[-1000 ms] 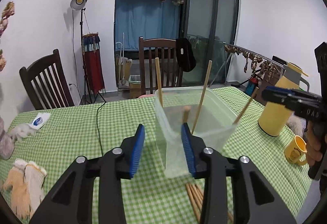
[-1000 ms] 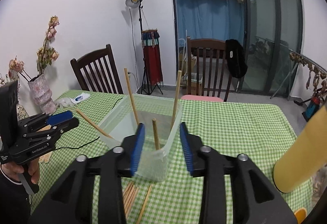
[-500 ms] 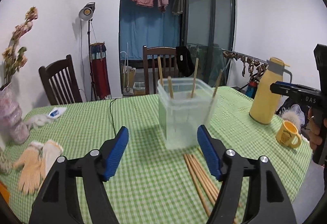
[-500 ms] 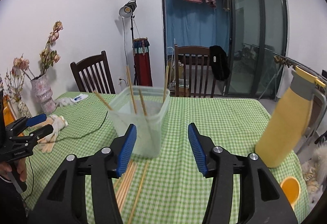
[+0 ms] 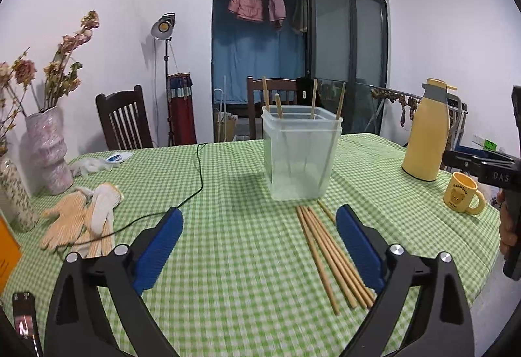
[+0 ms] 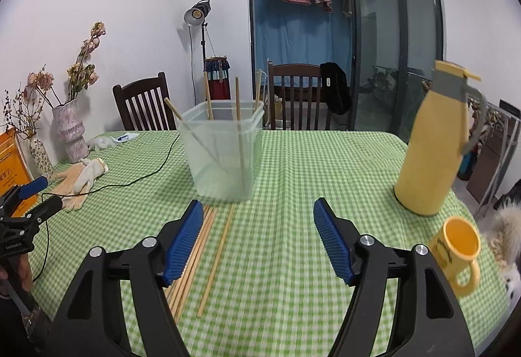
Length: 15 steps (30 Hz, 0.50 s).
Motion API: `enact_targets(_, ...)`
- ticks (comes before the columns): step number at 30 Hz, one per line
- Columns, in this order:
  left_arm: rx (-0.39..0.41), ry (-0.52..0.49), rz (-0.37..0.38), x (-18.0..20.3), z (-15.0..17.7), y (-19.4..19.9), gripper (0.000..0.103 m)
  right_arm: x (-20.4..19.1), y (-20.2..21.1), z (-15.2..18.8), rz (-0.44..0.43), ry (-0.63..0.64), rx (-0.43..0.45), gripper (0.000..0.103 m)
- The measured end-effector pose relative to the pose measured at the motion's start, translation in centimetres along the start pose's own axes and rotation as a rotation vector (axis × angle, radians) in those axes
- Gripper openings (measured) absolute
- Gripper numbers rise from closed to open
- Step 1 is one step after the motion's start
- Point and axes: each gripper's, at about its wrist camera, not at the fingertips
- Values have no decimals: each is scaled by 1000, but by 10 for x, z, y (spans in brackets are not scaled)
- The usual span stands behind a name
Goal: Organize utensils
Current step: 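Withdraw both open tools from the container back toward the stick pile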
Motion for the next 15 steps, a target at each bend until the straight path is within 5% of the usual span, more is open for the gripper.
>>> enact_targets(15, -70, 15, -49, 12, 62, -9, 95, -14, -2, 71, 99, 62, -20, 78)
Point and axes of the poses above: each gripper's, at about its wrist camera, not at the fingertips, and y roughly against the way its jaws point, x to its right, z to its underside, and after that the axes turned 10 degrees about -x, right-handed
